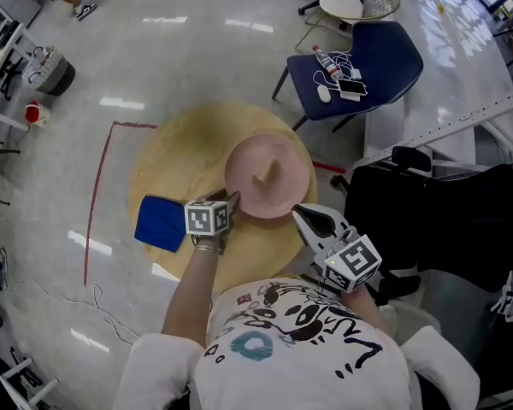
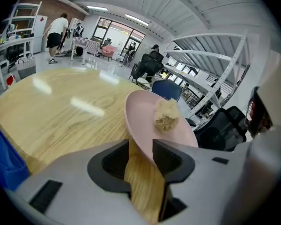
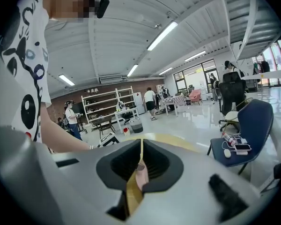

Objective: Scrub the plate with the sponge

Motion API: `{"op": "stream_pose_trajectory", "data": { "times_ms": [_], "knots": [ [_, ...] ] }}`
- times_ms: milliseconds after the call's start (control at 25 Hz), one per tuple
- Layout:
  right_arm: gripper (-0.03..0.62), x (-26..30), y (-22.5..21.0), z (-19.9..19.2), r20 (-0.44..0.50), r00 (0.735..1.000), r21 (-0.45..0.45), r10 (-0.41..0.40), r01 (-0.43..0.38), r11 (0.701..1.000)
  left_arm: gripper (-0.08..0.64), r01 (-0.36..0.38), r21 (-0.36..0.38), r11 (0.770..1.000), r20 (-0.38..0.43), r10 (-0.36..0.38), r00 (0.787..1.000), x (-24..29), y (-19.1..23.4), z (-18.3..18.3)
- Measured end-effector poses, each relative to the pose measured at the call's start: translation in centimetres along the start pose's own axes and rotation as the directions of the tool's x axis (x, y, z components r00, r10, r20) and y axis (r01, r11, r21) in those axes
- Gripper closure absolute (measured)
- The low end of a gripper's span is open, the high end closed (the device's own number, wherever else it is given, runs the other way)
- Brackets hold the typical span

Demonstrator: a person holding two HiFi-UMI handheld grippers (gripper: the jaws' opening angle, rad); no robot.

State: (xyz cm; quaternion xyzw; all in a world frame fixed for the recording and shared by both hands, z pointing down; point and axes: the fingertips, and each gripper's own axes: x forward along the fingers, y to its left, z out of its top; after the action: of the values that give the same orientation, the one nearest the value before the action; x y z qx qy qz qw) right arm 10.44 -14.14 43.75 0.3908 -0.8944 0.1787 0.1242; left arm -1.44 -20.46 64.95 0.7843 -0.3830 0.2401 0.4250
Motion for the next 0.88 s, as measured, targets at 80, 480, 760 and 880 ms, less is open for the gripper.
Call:
{"op": "stream_pose_trajectory", "data": {
  "times_ms": [80,480,760,880],
  "knots": [
    [0.563,-0.3,-0.2,-0.2,-0.010,1.000,-0.008,-0.010,0.010,1.000,0.406,0.008,-0.015,1.000,-0.022,-0.008,1.000,0.3,0.0,0.0],
    [0.561,0.8,0.4,-4.1,-0.166,0.985,-0.067,0.056,-0.068,0.995,0.440,-0.003,-0.016,1.000,-0.092,0.002,0.996,-1.7,-1.0,-3.8],
    [0.411,3.7,1.9,-10.8,-0.439,0.895,-0.326,0.077,-0.239,0.915,0.448,0.031,0.019,0.999,-0.132,-0.028,0.991,-4.0,-2.5,-9.1],
    [0.408,4.2,2.9,-13.0,-0.538,0.838,-0.517,0.088,-0.411,0.751,0.456,0.045,0.019,0.999,-0.142,-0.042,0.989,-4.8,-2.8,-10.6]
  ]
}}
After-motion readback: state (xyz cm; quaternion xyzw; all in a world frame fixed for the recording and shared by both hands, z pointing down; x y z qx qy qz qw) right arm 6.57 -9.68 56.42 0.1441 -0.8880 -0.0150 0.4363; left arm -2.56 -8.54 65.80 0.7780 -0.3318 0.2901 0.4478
